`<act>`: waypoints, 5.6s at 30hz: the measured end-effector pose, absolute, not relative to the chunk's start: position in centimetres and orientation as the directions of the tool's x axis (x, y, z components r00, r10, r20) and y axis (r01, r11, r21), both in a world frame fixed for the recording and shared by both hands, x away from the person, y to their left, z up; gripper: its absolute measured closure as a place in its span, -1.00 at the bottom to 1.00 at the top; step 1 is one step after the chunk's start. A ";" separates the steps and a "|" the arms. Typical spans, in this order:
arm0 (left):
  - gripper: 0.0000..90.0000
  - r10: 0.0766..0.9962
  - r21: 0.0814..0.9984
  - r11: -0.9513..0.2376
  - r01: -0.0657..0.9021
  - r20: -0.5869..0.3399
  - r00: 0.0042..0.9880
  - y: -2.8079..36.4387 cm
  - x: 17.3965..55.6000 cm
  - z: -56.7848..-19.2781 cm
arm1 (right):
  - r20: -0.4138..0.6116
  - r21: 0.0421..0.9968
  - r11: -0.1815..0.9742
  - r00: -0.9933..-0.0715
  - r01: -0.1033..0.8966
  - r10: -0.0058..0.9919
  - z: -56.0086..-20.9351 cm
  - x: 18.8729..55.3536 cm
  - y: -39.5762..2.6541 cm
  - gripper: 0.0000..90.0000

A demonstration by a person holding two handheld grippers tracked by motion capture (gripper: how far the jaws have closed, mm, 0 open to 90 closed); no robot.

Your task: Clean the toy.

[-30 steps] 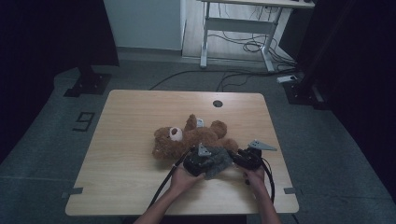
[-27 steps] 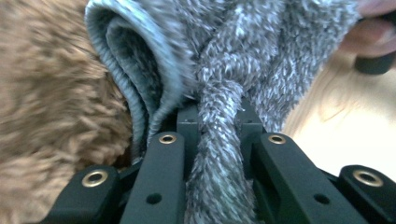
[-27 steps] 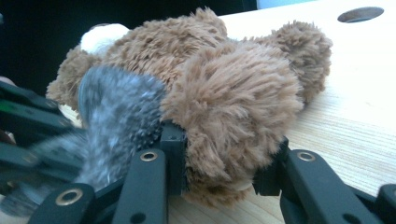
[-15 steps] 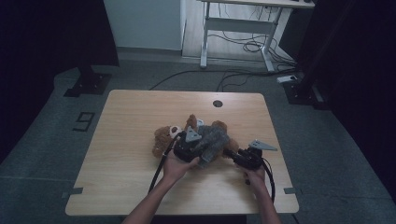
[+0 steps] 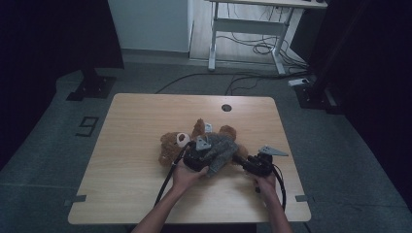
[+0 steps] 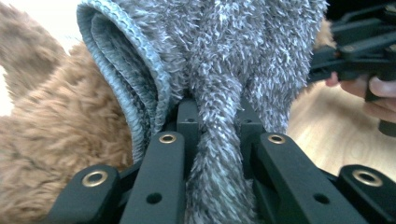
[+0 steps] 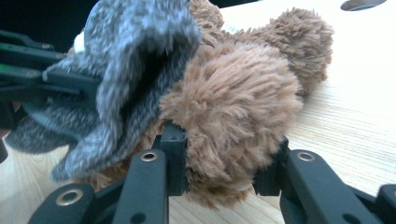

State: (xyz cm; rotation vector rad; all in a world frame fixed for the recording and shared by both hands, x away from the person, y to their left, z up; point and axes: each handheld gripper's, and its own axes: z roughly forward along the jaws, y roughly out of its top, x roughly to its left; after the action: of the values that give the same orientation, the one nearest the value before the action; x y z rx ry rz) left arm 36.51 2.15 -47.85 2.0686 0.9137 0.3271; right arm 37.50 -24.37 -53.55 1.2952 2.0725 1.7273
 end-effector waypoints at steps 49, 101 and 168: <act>0.72 0.740 0.809 -0.261 0.526 -0.182 0.647 11.7 34.2 -50.6 | 0.395 0.857 -0.014 -0.638 0.516 0.661 -54.0 37.6 -24.4 0.40; 0.71 0.818 0.797 -0.254 0.547 -0.125 0.562 13.6 38.8 -45.7 | 0.353 0.876 0.007 -0.651 0.483 0.672 -53.1 37.2 -24.5 0.14; 0.71 0.766 0.832 -0.241 0.499 -0.153 0.625 13.3 35.6 -48.5 | 0.252 0.848 0.150 -0.635 0.509 0.731 -51.9 39.3 -17.5 0.17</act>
State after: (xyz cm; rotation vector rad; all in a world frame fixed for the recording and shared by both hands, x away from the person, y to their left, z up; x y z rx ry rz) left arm 35.58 13.25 -48.54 1.9052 1.0047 0.3556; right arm 39.28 -17.52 -51.88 1.2139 2.2046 1.4829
